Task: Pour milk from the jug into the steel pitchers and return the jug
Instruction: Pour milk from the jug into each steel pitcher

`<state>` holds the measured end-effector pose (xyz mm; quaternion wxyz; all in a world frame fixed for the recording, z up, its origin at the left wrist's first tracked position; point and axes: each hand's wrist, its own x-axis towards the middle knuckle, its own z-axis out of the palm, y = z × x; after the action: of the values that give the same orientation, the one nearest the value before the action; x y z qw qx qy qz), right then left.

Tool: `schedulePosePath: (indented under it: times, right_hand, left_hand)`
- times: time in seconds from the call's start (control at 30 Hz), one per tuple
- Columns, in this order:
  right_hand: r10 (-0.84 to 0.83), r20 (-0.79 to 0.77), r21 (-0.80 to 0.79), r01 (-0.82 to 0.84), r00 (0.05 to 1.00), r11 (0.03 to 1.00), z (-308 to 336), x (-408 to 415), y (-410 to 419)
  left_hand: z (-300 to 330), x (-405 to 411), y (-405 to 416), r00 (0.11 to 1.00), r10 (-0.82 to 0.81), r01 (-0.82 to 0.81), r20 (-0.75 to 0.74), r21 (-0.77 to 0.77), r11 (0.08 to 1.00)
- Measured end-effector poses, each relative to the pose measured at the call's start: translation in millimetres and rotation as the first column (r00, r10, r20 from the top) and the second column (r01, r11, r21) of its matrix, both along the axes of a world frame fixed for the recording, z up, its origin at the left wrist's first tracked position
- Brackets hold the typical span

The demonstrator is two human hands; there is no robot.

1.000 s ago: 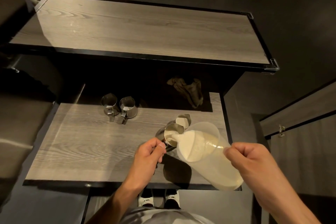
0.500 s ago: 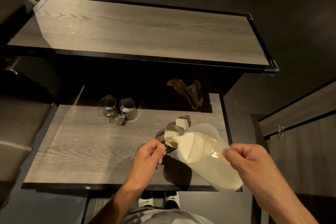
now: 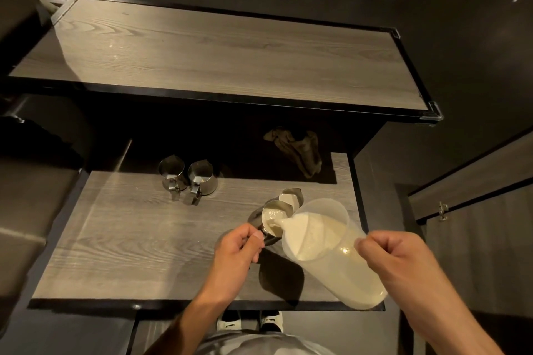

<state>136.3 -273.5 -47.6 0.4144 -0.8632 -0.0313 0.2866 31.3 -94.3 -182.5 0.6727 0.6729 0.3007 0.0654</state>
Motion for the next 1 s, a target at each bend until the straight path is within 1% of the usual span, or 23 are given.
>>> schedulePosePath:
  times: [0.13,0.27,0.33,0.5,0.67,0.8,0.9,1.0]
  right_hand:
    - [-0.019,-0.032,0.020,0.020,0.999,1.000,-3.5,3.0,2.4]
    - [-0.041,-0.032,0.064,0.042,0.999,0.997,-7.1,4.9,5.6]
    - [-0.063,-0.029,0.092,0.065,0.998,0.994,-10.9,5.2,7.5]
    - [-0.121,-0.088,0.182,0.135,0.989,0.974,-27.8,2.3,11.6]
    - [-0.183,-0.165,0.297,0.226,0.969,0.928,-51.2,2.8,17.0]
    - [-0.218,-0.227,0.363,0.290,0.949,0.885,-67.4,6.5,20.6]
    - [-0.248,-0.268,0.434,0.346,0.931,0.832,-75.9,12.1,23.8]
    - [-0.295,-0.283,0.501,0.403,0.913,0.766,-79.9,15.8,25.2]
  left_hand:
    - [-1.4,1.2,3.7,1.000,-0.013,0.013,-0.010,-0.007,1.000]
    - [-1.7,3.9,9.4,1.000,-0.004,0.004,-0.014,-0.041,0.999]
    - [-3.1,5.3,12.4,1.000,0.015,-0.015,-0.001,-0.062,0.998]
    - [-5.5,7.6,21.8,0.998,0.048,-0.044,0.041,-0.092,0.995]
    - [-13.1,12.6,31.1,0.996,0.078,-0.070,0.050,-0.141,0.988]
    - [-24.9,20.6,37.7,0.996,0.081,-0.075,0.043,-0.139,0.987]
    - [-33.2,30.9,41.1,0.997,0.077,-0.074,0.018,-0.132,0.988]
    - [-45.9,40.3,43.4,0.996,0.084,-0.089,-0.039,-0.138,0.986]
